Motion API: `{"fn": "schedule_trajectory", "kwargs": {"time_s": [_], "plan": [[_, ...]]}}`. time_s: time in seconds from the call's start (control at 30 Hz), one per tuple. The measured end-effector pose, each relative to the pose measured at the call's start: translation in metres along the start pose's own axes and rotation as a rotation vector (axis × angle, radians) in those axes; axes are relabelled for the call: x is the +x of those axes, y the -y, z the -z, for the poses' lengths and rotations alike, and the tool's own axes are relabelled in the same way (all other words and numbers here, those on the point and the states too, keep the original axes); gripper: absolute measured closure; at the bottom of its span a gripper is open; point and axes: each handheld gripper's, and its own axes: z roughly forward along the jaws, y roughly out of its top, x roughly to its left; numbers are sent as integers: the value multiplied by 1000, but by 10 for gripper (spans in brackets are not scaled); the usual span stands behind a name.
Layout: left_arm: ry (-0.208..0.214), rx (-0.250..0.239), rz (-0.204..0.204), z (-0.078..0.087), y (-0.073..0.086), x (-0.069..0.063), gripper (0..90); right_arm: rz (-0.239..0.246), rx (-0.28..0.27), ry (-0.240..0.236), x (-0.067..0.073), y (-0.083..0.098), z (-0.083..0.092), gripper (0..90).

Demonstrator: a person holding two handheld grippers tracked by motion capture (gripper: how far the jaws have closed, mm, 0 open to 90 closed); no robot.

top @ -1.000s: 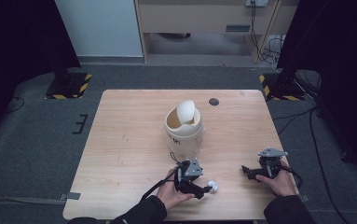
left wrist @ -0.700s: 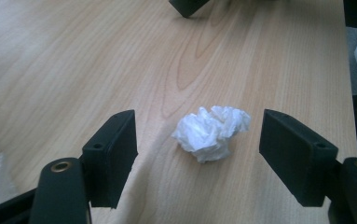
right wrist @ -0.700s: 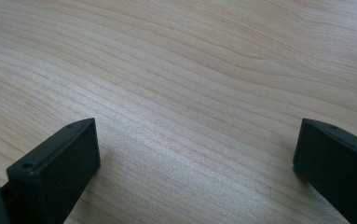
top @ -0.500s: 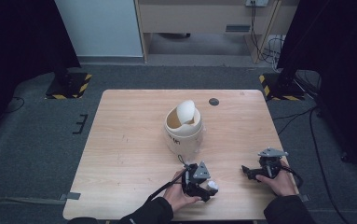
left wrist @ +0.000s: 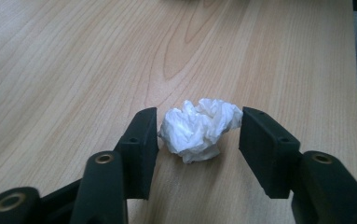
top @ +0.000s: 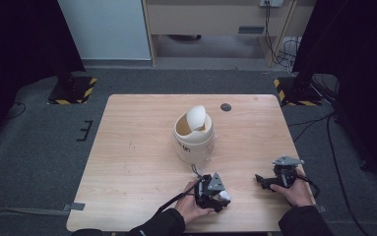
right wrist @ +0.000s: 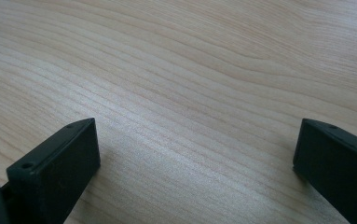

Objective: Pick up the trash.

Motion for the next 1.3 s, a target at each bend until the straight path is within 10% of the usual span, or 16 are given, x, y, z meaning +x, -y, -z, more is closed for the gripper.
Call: {"fn": "schedule_trajectory", "kwargs": {"time_s": [0.63, 1.3], "plan": [[-21, 3, -19, 3, -1, 0, 667, -2, -1, 1, 0, 0, 0, 7], [-58, -135, 16, 42, -7, 10, 665, 0, 0, 1, 0, 0, 0, 7]]}}
